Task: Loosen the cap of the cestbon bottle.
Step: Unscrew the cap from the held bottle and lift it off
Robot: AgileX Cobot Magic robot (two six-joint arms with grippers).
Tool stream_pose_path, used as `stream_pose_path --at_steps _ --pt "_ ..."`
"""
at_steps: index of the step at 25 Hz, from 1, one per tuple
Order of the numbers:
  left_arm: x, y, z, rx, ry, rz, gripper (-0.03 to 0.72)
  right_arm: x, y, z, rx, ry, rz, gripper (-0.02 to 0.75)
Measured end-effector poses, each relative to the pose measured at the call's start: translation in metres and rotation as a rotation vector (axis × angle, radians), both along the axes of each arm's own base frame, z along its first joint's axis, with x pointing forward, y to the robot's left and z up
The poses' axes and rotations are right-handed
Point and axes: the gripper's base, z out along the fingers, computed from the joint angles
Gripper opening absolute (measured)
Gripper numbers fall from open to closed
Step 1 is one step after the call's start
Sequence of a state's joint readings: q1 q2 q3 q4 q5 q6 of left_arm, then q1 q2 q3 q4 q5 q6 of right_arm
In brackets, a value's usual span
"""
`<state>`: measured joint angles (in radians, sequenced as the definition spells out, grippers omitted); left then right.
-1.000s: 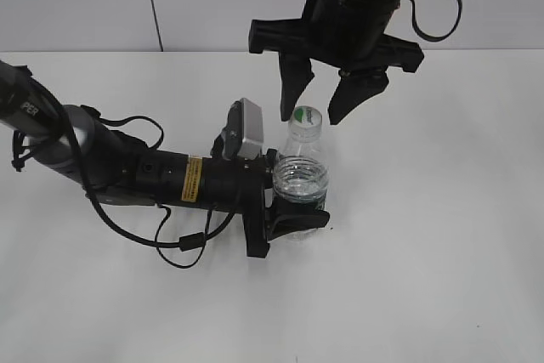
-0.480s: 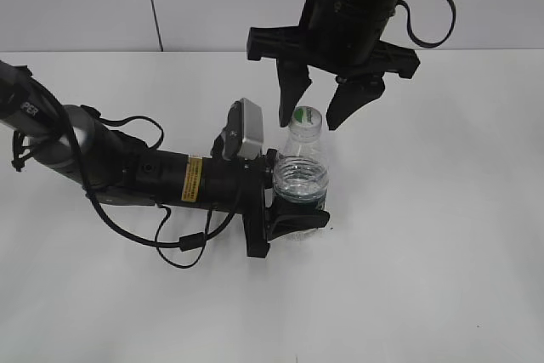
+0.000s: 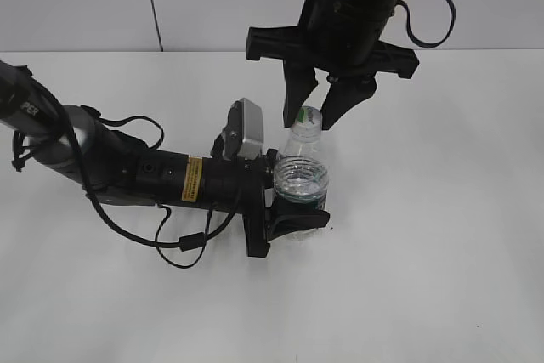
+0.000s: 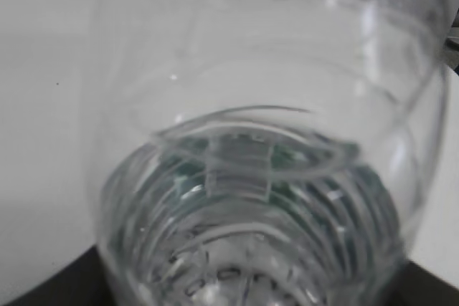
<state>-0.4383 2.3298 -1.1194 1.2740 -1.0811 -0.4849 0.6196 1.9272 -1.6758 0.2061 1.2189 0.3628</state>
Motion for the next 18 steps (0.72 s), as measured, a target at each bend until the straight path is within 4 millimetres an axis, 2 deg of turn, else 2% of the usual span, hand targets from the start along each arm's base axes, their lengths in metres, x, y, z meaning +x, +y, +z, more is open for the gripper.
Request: stream_pose_path --at_steps 9,18 --pt "0.0001 0.0 0.0001 -0.001 0.0 0.002 0.405 0.0002 -0.0001 0.0002 -0.006 -0.031 0.103 0.3" --pt "0.0002 0.0 0.0 0.0 0.0 0.003 0.405 0.0002 -0.0001 0.0002 -0.023 -0.132 0.47 0.299"
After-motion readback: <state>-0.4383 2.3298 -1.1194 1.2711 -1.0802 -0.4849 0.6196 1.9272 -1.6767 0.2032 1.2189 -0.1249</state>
